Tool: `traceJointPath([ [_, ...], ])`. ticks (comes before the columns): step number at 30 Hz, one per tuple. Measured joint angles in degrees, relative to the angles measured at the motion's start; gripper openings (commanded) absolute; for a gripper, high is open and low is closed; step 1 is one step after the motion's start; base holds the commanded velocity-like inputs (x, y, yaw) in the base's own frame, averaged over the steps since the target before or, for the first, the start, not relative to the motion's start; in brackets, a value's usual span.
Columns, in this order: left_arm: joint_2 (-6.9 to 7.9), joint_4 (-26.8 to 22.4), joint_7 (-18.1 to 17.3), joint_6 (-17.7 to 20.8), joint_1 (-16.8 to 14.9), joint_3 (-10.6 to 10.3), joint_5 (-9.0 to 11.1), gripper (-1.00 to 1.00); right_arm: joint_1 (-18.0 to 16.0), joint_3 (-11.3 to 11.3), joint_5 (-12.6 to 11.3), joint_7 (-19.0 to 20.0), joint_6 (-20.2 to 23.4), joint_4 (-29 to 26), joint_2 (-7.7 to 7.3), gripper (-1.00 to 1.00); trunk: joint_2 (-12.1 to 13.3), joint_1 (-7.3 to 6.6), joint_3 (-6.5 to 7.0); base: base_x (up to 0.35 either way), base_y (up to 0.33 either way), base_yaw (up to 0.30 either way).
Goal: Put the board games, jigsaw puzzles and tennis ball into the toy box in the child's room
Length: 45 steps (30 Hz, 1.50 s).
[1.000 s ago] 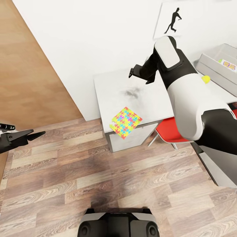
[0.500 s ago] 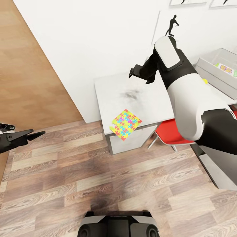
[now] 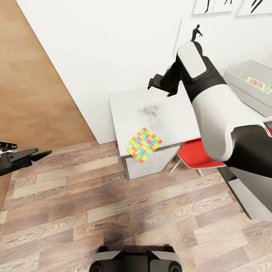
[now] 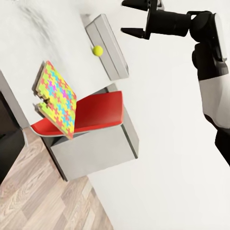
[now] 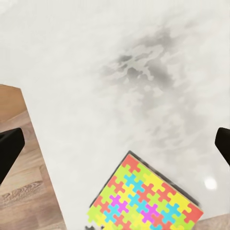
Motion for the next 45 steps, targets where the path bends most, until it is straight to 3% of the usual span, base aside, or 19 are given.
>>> traceJointPath([
  [45,0.08,0.2,-0.1,-0.1,0.0,0.0,0.1,1.0,0.0,0.0,0.0,0.0,0.0,0.0,0.0,1.0,0.0,0.0,4.27,0.0,0.0,0.0],
])
